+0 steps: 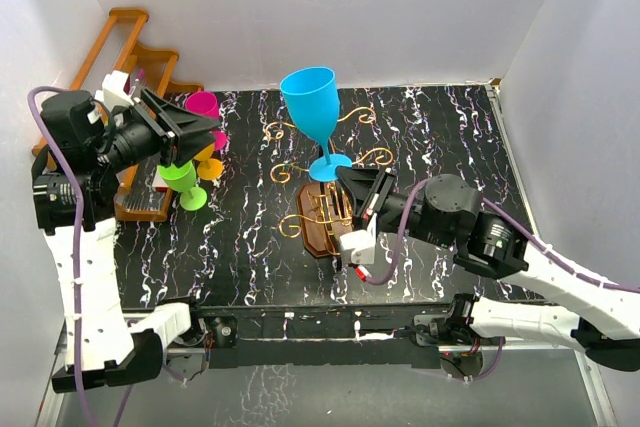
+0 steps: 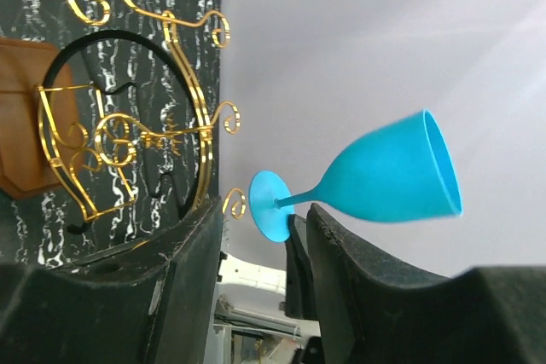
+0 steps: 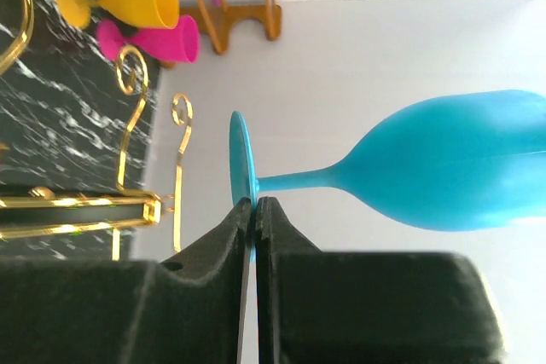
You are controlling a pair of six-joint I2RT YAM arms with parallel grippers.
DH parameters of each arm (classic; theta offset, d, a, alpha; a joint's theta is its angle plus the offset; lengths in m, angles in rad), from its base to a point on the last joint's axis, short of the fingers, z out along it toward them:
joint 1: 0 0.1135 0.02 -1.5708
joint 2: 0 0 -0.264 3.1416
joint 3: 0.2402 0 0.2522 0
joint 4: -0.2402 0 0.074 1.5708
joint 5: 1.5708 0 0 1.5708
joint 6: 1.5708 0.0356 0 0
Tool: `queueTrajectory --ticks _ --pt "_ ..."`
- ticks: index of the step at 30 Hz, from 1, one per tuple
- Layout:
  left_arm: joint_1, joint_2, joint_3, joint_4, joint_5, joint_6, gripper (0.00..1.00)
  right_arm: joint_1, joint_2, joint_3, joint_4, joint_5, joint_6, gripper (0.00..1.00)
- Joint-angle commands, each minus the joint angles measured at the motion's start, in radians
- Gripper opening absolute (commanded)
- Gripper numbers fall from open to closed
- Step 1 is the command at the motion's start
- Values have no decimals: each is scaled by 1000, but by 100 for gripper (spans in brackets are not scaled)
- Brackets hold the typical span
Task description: Take the wine glass off the wine glass rack
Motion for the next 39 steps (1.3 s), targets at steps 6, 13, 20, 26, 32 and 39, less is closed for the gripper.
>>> queueTrajectory --ticks 6,13,20,26,32,39 --pt "-3 54 107 45 174 -129 43 25 27 64 -148 -13 -492 8" --pt "-2 18 71 77 248 -179 44 64 69 79 -139 -11 -505 8" --pt "-3 37 110 -153 275 -6 44 89 104 107 -138 -16 -515 8" --pt "-3 76 179 -308 239 114 44 101 122 121 -141 -16 -514 8" --pt "-3 91 180 -384 226 194 45 120 153 146 -148 -13 -519 8" --pt "-2 126 226 -543 128 344 33 133 189 183 -161 -9 -528 8"
